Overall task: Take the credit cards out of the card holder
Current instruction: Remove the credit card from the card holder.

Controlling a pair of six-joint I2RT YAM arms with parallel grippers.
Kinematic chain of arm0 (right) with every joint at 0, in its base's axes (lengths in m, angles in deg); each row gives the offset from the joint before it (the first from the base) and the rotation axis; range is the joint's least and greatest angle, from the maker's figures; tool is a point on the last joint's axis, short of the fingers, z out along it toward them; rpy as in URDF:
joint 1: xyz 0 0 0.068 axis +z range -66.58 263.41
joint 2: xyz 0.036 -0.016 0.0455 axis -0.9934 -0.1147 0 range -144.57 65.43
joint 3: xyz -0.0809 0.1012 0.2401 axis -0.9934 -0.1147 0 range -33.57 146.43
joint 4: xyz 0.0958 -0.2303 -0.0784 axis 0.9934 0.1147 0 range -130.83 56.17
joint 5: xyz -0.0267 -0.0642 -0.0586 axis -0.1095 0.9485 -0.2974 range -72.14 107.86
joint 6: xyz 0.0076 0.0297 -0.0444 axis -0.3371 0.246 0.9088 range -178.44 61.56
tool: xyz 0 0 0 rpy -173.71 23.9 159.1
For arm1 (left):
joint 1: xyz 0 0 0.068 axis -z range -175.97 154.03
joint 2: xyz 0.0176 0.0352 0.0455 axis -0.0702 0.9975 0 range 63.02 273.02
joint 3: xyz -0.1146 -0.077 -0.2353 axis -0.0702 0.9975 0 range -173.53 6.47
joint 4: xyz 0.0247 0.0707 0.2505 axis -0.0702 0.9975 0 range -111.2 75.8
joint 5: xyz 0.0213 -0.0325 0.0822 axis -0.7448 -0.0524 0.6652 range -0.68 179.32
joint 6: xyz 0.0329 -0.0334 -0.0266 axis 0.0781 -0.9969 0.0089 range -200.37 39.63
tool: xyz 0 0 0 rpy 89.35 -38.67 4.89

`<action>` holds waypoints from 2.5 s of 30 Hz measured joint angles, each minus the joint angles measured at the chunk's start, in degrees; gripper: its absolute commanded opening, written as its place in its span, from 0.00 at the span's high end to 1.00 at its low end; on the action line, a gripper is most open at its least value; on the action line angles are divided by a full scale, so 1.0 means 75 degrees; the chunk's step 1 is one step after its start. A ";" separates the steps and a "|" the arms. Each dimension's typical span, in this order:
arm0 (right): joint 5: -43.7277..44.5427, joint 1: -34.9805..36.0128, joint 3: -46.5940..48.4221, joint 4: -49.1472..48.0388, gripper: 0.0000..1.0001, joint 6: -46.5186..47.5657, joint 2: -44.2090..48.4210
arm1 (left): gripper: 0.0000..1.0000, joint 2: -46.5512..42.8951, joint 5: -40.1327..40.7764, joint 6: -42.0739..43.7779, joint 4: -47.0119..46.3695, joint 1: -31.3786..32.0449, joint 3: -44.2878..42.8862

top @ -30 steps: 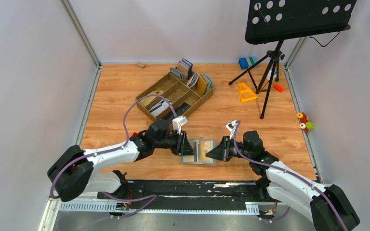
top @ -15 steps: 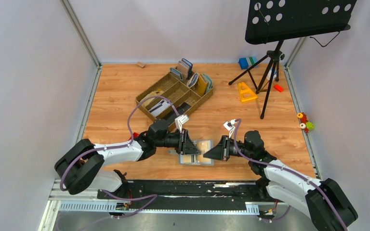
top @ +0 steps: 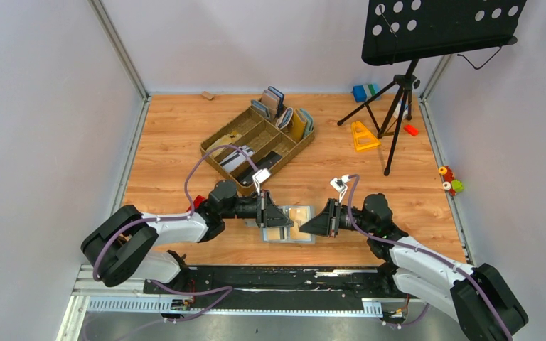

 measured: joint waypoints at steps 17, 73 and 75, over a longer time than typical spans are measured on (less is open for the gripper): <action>0.0219 0.0017 -0.0248 0.0076 1.00 -0.0146 0.0822 | 1.00 -0.0032 -0.0262 -0.0160 -0.0289 -0.0015 0.0105; 0.0641 0.0006 -0.0495 0.0198 0.97 -0.0361 0.1571 | 1.00 -0.0023 -0.0463 -0.0682 -0.1271 -0.0134 0.0507; 0.0667 -0.0003 -0.0498 0.0233 0.97 -0.0356 0.1623 | 1.00 -0.0175 -0.0452 -0.0583 -0.1043 -0.0192 0.0522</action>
